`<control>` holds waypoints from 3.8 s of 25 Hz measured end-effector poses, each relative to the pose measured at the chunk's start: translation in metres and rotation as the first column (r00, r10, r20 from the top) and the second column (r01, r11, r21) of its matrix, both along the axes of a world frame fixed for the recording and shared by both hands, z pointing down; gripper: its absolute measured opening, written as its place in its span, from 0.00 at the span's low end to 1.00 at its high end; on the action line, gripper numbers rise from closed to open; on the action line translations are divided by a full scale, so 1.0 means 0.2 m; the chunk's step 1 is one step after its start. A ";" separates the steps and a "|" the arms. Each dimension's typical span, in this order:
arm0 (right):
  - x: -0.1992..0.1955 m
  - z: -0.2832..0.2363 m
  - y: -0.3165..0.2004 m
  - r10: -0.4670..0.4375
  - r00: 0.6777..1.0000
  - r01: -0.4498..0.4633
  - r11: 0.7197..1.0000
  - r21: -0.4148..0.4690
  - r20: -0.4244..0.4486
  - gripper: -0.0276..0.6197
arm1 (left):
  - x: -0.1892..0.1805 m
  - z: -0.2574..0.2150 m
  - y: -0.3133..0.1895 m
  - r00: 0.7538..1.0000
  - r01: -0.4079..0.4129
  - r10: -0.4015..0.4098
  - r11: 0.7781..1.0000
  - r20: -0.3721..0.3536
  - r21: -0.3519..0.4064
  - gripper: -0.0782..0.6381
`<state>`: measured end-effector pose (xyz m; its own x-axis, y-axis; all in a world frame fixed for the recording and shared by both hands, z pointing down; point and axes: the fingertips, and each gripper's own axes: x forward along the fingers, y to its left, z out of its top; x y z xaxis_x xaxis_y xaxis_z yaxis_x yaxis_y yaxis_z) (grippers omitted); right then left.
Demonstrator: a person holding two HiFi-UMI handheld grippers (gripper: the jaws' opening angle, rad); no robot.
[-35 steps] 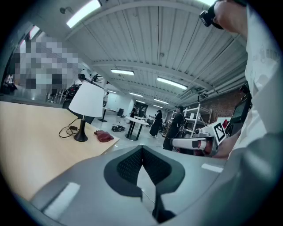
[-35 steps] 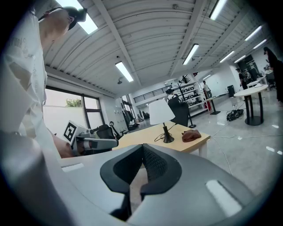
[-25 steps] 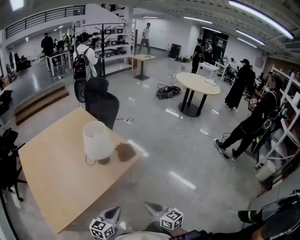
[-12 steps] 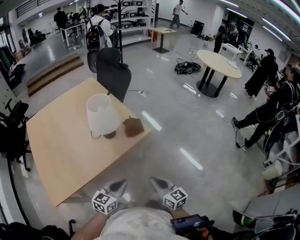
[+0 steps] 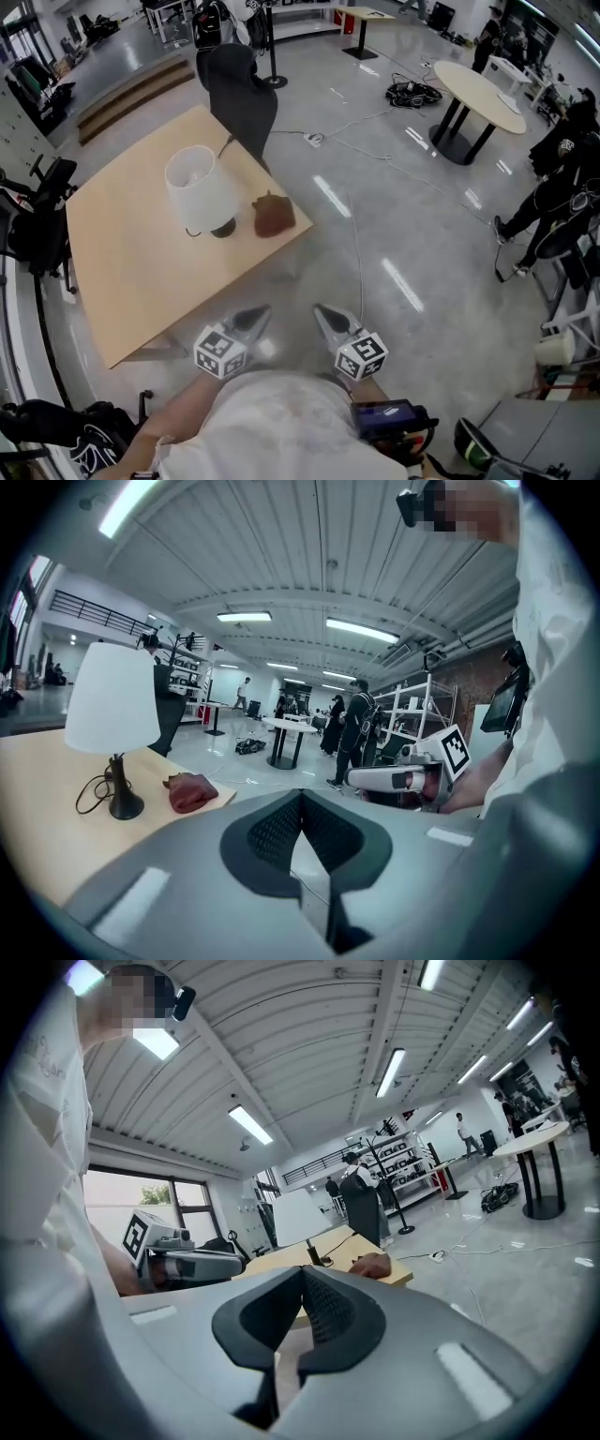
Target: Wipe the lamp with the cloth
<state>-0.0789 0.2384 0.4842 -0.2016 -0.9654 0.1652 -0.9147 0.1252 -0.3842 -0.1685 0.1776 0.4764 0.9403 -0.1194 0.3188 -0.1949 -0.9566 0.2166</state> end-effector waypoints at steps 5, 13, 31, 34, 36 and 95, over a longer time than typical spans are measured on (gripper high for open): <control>0.13 0.01 -0.03 -0.056 0.998 0.056 0.998 0.001 0.004 0.06 | 0.15 -0.04 -0.02 0.999 0.040 -0.040 0.999 -0.001 0.016 0.11; 0.34 0.00 -0.15 -0.053 0.998 0.052 0.999 0.009 0.021 0.06 | 0.22 -0.02 -0.11 0.996 0.070 -0.071 0.997 0.046 0.029 0.11; 0.59 -0.04 -0.81 -0.083 0.995 0.082 0.996 -0.022 -0.052 0.06 | 0.47 0.04 -0.73 0.995 0.100 -0.101 0.994 0.021 0.040 0.11; 0.58 -0.03 -0.92 -0.105 0.993 0.103 0.994 -0.028 -0.061 0.06 | 0.46 0.08 -0.80 0.993 0.116 -0.117 0.993 0.029 0.030 0.11; 0.57 -0.04 -0.99 -0.126 0.990 0.125 0.992 -0.028 -0.067 0.06 | 0.46 0.08 -0.86 0.990 0.135 -0.135 0.991 0.025 0.027 0.11; 1.18 0.37 -1.44 -0.437 0.900 0.436 0.895 -0.094 0.017 0.06 | 0.61 1.23 -1.51 0.487 0.576 -0.431 0.812 0.760 0.092 0.27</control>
